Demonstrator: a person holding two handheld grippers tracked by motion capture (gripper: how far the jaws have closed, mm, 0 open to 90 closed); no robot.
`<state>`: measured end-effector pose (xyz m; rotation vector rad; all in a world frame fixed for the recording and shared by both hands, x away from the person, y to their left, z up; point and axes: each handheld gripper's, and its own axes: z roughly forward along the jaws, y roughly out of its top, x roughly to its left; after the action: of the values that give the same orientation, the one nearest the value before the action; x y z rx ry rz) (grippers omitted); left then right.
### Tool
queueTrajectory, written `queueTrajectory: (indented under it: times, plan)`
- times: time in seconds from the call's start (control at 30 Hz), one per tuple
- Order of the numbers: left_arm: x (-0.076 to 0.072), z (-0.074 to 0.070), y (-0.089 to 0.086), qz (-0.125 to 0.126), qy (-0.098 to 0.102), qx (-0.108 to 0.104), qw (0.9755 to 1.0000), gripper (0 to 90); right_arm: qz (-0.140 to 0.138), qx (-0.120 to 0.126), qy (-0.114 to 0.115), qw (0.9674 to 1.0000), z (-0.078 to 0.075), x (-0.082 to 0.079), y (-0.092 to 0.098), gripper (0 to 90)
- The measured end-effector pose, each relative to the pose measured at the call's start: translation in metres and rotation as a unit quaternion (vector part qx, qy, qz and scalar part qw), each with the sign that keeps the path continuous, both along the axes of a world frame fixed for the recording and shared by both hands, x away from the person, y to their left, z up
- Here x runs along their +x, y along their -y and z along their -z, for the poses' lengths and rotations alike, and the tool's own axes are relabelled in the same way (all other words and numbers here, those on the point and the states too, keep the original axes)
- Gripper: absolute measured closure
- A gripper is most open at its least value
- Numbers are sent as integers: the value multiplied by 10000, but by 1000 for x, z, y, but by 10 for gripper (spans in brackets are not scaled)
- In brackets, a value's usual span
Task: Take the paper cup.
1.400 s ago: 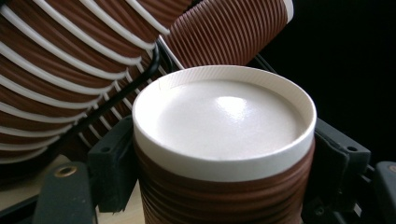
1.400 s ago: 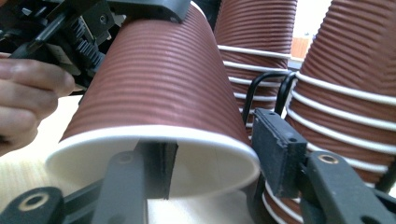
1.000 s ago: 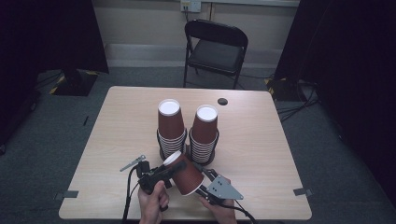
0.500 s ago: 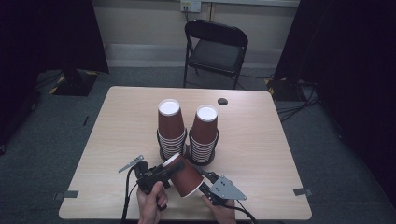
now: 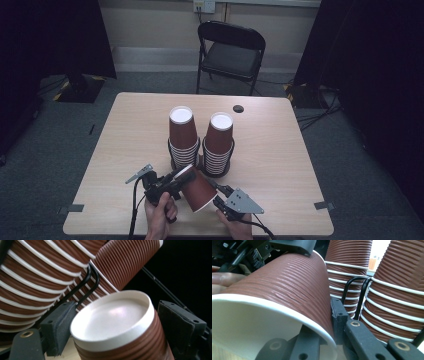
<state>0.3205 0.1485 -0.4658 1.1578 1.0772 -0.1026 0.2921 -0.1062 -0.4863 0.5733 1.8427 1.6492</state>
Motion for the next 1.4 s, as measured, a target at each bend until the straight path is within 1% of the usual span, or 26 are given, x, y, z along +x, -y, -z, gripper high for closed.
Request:
queueTrajectory:
  times: [0.1, 0.23, 0.33, 0.37, 0.47, 0.5, 0.53, 0.57, 0.67, 0.7, 0.77, 0.8, 0.83, 0.9, 0.93, 0.97, 1.0, 1.03, 1.07, 1.1, 1.13, 1.17, 1.2, 1.23, 1.3, 1.4]
  plan:
    - [2, -1, -4, -3, 51, 86, 9999, 156, -24, -6, -38, 10000, -1, -1, 1, 854]
    - [4, -5, -8, -227, 158, 227, 9994, 160, -42, -34, -124, 9999, -1, 0, 2, 855]
    - [5, -7, -12, -331, 251, 242, 9988, 156, -50, -111, -211, 9997, -1, 0, 3, 854]
    - [5, -9, -14, -388, 343, 323, 9981, 156, -48, -155, -261, 9995, -1, 0, 3, 854]
    - [4, -11, -17, -559, 468, 553, 9958, 151, -100, -204, -351, 9991, -1, 0, 5, 855]
    - [4, -12, -18, -623, 545, 695, 9941, 152, -111, -183, -404, 9990, -2, 0, 6, 855]
    - [4, -12, -18, -623, 545, 695, 9941, 152, -111, -183, -404, 9990, -2, 0, 6, 855]
    - [4, -12, -20, -635, 574, 799, 9931, 152, -114, -188, -433, 9988, -2, 0, 6, 854]
    - [3, -13, -22, -635, 600, 848, 9926, 152, -94, -192, -502, 9985, -2, 0, 8, 854]
    - [2, -14, -23, -660, 556, 949, 9917, 152, -78, -199, -525, 9984, -2, 0, 9, 855]
    - [0, -14, -23, -675, 818, 1108, 9882, 154, -70, -183, -575, 9982, -2, 0, 10, 855]
    - [-1, -13, -24, -667, 942, 1245, 9855, 155, -67, -183, -587, 9981, -2, 0, 11, 855]
    - [-3, -14, -22, -689, 1145, 1624, 9776, 156, -42, -203, -589, 9980, -2, 0, 12, 855]
    - [-4, -15, -20, -728, 1288, 1907, 9704, 156, -29, -204, -642, 9977, -2, 0, 14, 855]
    - [-4, -15, -20, -728, 1288, 1907, 9704, 156, -29, -204, -642, 9977, -2, 0, 14, 855]
    - [-5, -15, -19, -731, 1332, 1992, 9681, 156, -7, -222, -657, 9976, -2, 0, 14, 855]
    - [-7, -17, -17, -710, 1475, 2196, 9618, 165, -4, -246, -689, 9973, -2, 1, 16, 855]
    - [-7, -17, -17, -710, 1475, 2196, 9618, 173, 0, -218, -738, 9970, -2, 0, 17, 855]
    - [-9, -20, -15, -687, 1536, 2373, 9568, 180, -2, -207, -737, 9971, -1, 0, 18, 855]
    - [-10, -20, -14, -705, 1595, 2473, 9531, 193, 19, -212, -738, 9970, -1, 0, 19, 856]
    - [-10, -20, -14, -705, 1595, 2473, 9531, 196, 19, -212, -738, 9970, -1, 0, 19, 856]
    - [-11, -21, -14, -687, 1640, 2549, 9505, 196, 16, -196, -776, 9968, -1, 0, 20, 856]
    - [-13, -22, -14, -627, 1763, 2705, 9444, 201, 40, -204, -824, 9964, -1, 0, 21, 856]
    - [-13, -22, -14, -627, 1763, 2705, 9444, 208, 37, -207, -837, 9963, -1, 0, 22, 856]
    - [-14, -22, -13, -606, 1827, 2856, 9388, 225, 54, -209, -899, 9957, -1, 0, 24, 857]
    - [-15, -21, -13, -609, 1855, 3052, 9321, 232, 37, -203, -935, 9954, -2, 0, 26, 857]
